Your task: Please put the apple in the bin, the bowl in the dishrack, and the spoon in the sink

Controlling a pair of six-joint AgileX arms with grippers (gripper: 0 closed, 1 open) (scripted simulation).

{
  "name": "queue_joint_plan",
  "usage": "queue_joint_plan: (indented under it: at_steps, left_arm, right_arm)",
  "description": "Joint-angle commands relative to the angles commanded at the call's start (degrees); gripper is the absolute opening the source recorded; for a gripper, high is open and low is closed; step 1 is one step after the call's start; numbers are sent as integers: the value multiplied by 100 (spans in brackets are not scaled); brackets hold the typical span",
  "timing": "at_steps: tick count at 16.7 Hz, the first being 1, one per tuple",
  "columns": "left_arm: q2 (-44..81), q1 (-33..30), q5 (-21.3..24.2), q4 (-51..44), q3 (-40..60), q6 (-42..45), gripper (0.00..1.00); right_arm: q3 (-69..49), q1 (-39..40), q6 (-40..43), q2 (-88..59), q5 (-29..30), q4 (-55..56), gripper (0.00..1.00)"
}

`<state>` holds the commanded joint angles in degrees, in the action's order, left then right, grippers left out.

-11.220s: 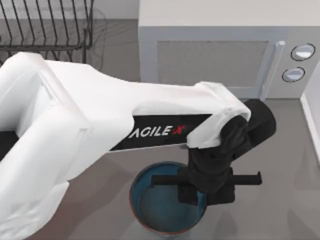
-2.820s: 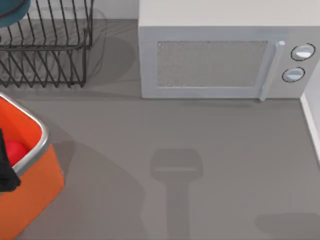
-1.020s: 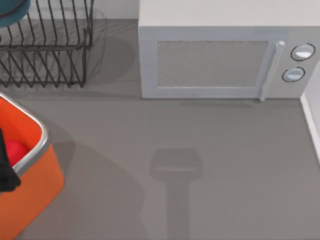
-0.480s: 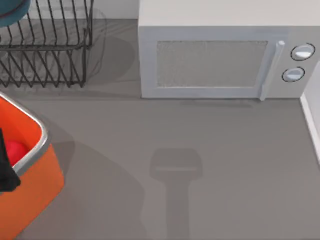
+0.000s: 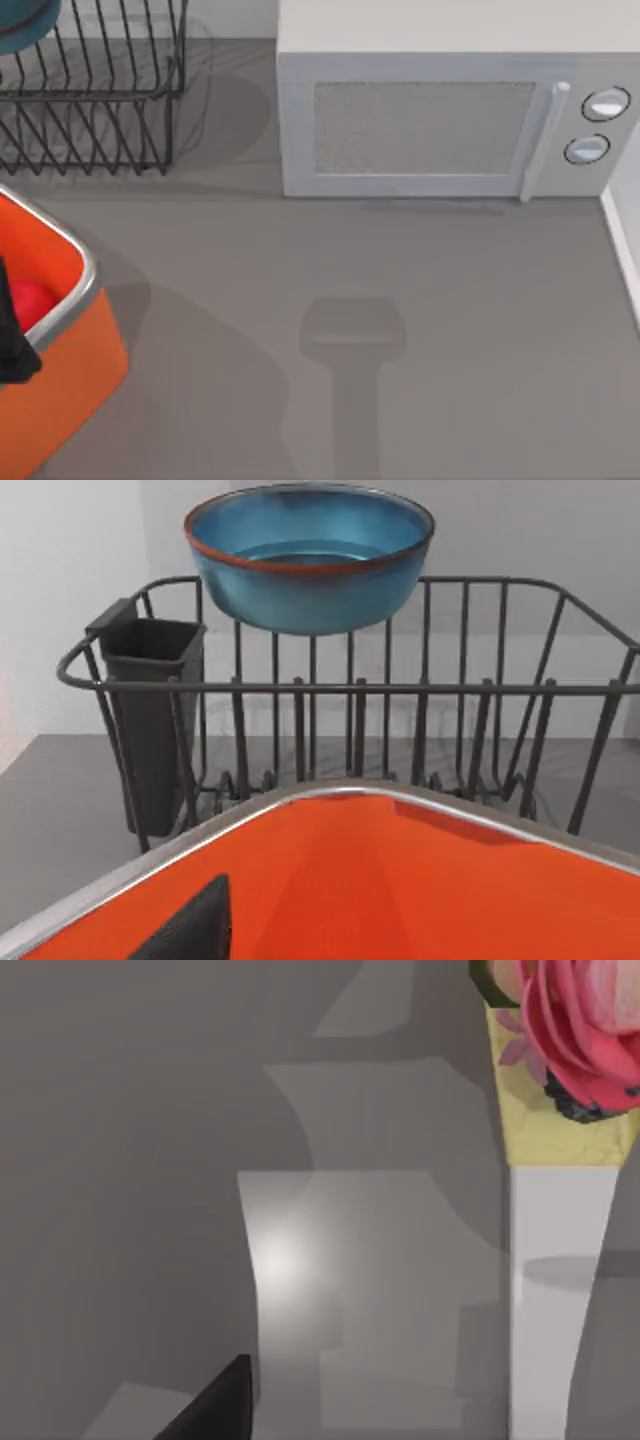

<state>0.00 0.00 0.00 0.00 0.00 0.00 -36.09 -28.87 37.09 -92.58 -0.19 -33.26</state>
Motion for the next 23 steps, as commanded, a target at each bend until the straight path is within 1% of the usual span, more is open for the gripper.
queue_joint_plan:
  at_steps: [5, 6, 8, 10, 17, 19, 23]
  left_arm:
    - [0, 0, 0, 0, 0, 0, 100]
    - [0, 0, 0, 0, 0, 0, 100]
    - [0, 0, 0, 0, 0, 0, 100]
    - [0, 0, 0, 0, 0, 0, 100]
    - [0, 0, 0, 0, 0, 0, 100]
    - [0, 0, 0, 0, 0, 0, 100]
    - [0, 0, 0, 0, 0, 0, 100]
  right_arm:
    - [0, 0, 0, 0, 0, 0, 0]
    - [-223, -13, -18, 405, -89, -507, 0]
    - [-295, -18, -8, 430, -90, -595, 0]
    - [-519, -24, 11, 540, -93, -913, 0]
    - [-1672, -43, 37, 1252, -91, -2880, 0]
    - [-1827, -40, 25, 1386, -89, -3101, 0]
    - [-1825, -31, 14, 1378, -91, -3109, 0]
